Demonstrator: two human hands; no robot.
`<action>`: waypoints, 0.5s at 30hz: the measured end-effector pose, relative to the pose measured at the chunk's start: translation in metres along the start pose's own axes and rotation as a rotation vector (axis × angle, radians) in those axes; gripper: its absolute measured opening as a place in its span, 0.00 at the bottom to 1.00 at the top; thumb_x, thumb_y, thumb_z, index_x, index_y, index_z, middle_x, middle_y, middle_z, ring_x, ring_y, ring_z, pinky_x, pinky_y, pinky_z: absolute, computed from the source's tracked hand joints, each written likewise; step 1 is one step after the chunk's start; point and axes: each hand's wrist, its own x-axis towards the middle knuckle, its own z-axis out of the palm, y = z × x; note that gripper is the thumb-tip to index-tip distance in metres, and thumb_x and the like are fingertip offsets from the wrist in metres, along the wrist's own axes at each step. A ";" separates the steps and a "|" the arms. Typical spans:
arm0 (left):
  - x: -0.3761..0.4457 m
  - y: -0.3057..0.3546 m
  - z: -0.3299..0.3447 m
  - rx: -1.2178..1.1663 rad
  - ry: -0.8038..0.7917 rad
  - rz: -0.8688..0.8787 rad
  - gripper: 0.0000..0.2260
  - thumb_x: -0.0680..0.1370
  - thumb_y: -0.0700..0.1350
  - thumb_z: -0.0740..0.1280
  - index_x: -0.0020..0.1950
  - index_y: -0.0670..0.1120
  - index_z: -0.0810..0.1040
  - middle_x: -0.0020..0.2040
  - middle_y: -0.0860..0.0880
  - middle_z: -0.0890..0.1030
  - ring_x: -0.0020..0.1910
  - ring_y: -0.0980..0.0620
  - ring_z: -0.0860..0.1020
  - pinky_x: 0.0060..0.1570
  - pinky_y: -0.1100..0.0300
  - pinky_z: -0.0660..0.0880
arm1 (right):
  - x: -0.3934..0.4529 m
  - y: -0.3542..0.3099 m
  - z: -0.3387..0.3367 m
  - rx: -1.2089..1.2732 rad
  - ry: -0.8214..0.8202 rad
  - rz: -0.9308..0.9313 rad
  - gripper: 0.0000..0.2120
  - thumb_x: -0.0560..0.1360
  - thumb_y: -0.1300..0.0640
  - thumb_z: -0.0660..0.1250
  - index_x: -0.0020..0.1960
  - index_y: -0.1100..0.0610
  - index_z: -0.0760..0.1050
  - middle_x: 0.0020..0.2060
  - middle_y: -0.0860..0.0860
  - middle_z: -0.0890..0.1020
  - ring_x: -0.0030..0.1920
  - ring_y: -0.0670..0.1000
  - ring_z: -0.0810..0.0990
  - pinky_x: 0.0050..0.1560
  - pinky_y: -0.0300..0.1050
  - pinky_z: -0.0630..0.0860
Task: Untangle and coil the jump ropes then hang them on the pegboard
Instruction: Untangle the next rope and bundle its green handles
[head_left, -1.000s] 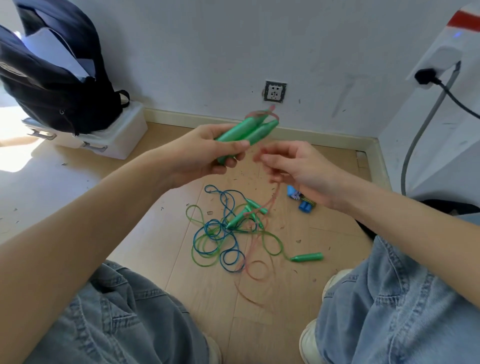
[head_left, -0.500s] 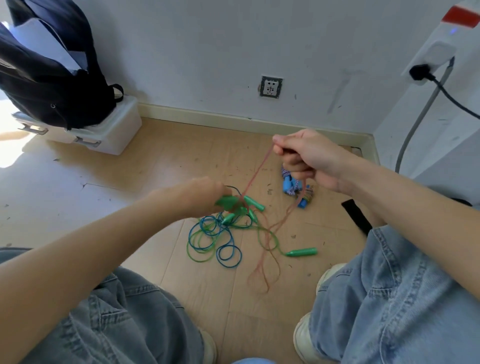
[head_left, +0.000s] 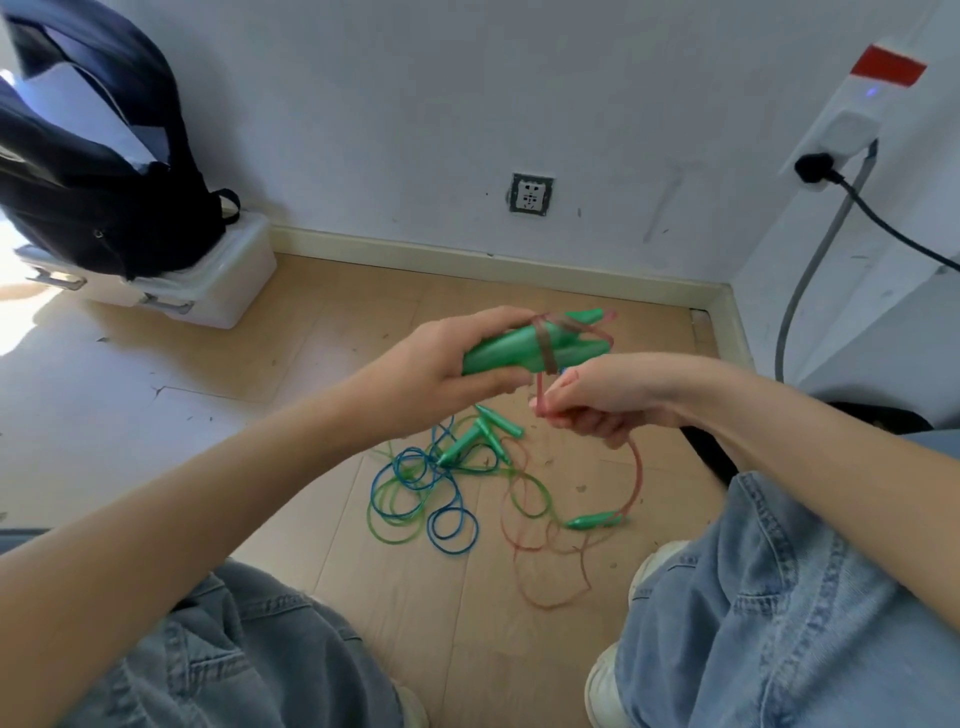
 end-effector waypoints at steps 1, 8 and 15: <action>0.001 0.000 0.001 -0.099 -0.004 -0.030 0.14 0.76 0.41 0.66 0.57 0.57 0.71 0.40 0.56 0.78 0.33 0.62 0.74 0.37 0.68 0.70 | -0.001 -0.001 0.000 -0.037 0.018 -0.036 0.13 0.79 0.55 0.59 0.37 0.55 0.73 0.28 0.50 0.73 0.26 0.46 0.67 0.28 0.37 0.69; 0.012 -0.015 -0.019 -0.613 0.141 -0.293 0.06 0.77 0.39 0.64 0.50 0.49 0.76 0.34 0.51 0.77 0.29 0.58 0.72 0.29 0.68 0.70 | -0.001 -0.003 0.000 0.639 -0.077 -0.484 0.11 0.79 0.64 0.54 0.52 0.62 0.75 0.32 0.52 0.77 0.33 0.48 0.76 0.42 0.40 0.78; 0.012 -0.052 -0.029 0.049 0.280 -0.772 0.10 0.76 0.45 0.66 0.51 0.42 0.67 0.38 0.48 0.77 0.31 0.55 0.72 0.28 0.64 0.69 | -0.005 -0.010 0.000 0.352 0.024 -0.507 0.14 0.80 0.57 0.57 0.38 0.58 0.72 0.22 0.45 0.61 0.23 0.44 0.55 0.21 0.35 0.52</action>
